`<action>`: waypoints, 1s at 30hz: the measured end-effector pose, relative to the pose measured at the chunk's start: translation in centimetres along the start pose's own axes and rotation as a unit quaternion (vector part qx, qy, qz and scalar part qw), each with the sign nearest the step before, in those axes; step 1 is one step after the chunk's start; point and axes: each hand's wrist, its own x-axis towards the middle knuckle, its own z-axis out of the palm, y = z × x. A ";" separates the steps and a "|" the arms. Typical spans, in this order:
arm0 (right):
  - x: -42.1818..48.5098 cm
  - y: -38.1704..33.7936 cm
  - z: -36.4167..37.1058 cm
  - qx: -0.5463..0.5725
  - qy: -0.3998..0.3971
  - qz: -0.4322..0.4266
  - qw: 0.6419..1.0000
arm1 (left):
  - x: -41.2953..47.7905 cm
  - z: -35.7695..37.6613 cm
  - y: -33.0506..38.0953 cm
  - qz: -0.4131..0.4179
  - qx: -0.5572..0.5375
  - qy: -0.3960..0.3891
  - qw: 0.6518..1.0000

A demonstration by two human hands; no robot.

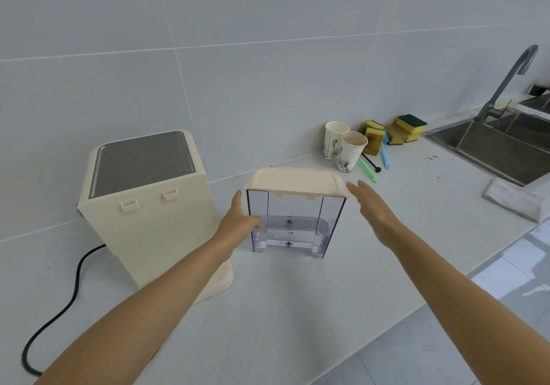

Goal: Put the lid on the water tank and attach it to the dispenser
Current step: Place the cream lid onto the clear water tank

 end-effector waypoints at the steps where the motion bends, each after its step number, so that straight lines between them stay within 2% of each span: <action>1: 0.5 -0.4 -0.2 0.013 -0.001 0.004 1.000 | -0.1 0.1 -0.1 -0.013 -0.012 -0.004 1.000; 7: 2.5 -2.4 0.8 0.073 -0.046 0.026 0.996 | -0.3 0.9 0.3 -0.047 -0.060 -0.029 0.997; 14: 3.3 -2.2 1.7 0.021 -0.044 0.001 0.999 | 0.5 1.7 1.3 -0.055 -0.069 -0.044 0.995; 24: 2.8 -1.3 0.6 0.015 -0.058 0.027 0.998 | 1.3 2.3 2.8 -0.032 -0.065 -0.019 0.997; 30: 0.5 -2.3 0.8 -0.092 -0.073 0.037 0.992 | 3.3 2.6 3.4 -0.014 -0.076 -0.026 0.997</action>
